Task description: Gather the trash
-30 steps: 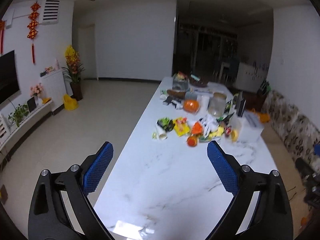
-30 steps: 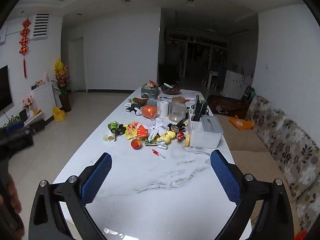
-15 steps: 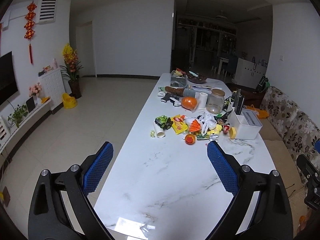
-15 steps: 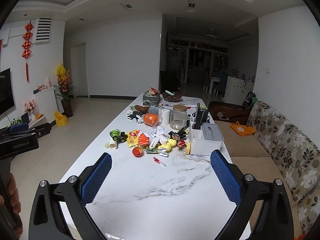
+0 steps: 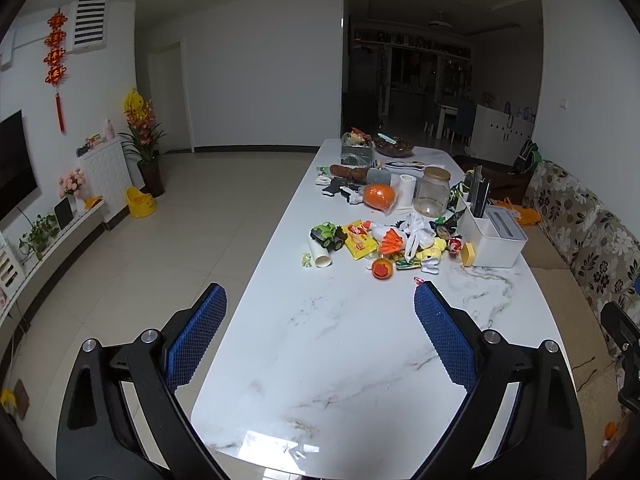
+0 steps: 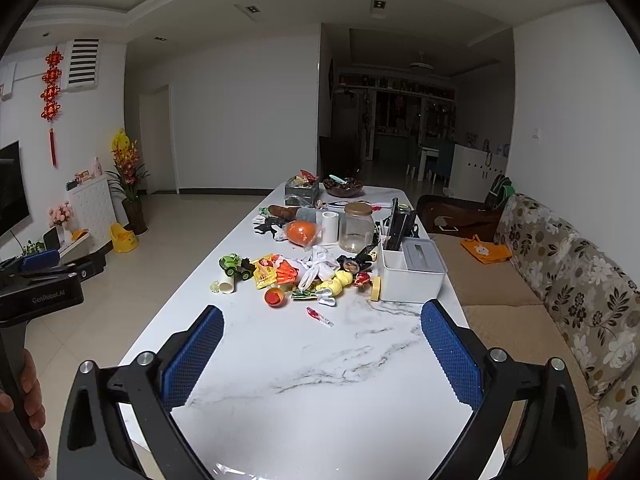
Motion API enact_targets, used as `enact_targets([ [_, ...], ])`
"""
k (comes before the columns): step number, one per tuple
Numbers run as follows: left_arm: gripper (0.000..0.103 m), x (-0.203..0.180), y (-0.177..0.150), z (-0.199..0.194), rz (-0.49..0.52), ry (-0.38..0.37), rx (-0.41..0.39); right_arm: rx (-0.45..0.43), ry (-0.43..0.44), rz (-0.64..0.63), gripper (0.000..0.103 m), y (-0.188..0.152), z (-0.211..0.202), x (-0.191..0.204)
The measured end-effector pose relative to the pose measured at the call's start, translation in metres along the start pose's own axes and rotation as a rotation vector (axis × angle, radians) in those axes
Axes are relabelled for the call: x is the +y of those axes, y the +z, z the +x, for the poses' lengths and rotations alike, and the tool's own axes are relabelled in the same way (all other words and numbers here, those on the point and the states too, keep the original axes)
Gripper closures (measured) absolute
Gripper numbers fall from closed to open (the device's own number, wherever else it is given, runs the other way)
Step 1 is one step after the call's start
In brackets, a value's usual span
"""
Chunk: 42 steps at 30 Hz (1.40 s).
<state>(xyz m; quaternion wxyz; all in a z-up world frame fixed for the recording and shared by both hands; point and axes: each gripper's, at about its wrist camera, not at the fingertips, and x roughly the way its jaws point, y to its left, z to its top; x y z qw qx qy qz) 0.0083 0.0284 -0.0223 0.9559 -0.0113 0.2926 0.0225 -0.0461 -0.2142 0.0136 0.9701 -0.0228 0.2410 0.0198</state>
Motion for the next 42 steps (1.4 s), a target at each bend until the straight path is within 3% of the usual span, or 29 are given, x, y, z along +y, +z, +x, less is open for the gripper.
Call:
enact_targets([
  [42, 0.010, -0.009, 0.000, 0.008, 0.091, -0.026, 0.017, 0.022, -0.048, 0.045, 0.006, -0.004, 0.002, 0.000],
])
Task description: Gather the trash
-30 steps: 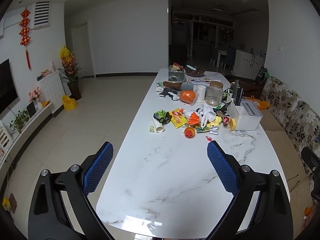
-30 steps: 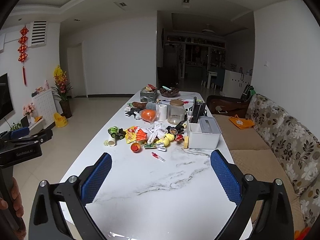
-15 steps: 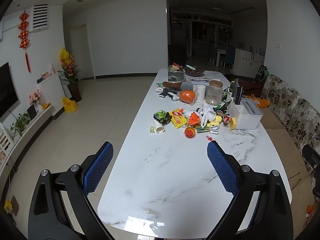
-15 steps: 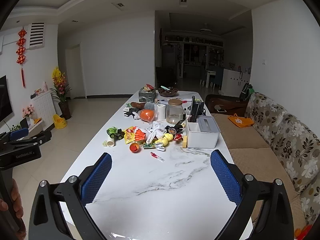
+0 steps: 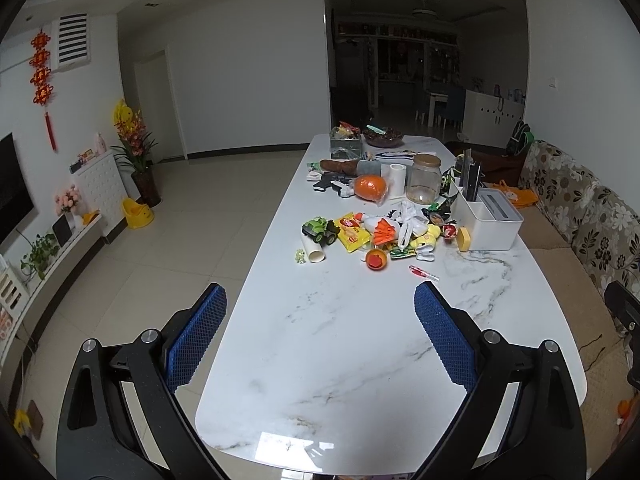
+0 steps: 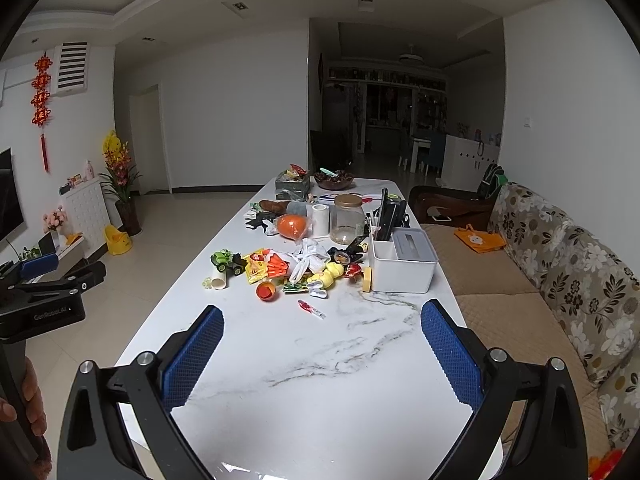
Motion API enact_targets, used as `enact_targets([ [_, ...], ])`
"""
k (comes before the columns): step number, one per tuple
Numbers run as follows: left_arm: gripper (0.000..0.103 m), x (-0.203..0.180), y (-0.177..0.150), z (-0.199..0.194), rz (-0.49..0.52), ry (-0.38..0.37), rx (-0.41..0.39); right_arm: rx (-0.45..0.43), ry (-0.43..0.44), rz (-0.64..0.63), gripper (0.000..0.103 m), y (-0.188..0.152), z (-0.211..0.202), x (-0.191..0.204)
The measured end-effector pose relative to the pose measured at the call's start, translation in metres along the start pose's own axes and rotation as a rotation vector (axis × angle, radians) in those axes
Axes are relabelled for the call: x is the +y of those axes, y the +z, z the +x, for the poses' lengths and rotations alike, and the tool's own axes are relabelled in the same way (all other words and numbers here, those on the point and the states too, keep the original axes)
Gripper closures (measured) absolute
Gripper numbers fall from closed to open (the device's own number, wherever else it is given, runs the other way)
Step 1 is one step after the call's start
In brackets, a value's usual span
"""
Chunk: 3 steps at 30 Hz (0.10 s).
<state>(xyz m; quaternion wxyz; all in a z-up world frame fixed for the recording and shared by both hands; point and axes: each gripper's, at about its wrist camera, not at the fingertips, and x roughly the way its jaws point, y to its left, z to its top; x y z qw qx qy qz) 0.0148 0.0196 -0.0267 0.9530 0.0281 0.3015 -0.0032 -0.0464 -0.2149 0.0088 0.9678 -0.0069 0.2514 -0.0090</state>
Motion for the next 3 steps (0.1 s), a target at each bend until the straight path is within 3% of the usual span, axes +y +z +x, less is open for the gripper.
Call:
enact_targets([
  [3, 0.010, 0.0013, 0.0001, 0.0017, -0.003, 0.001, 0.006, 0.003, 0.000, 0.001, 0.006, -0.0005, 0.0014, 0.0007],
])
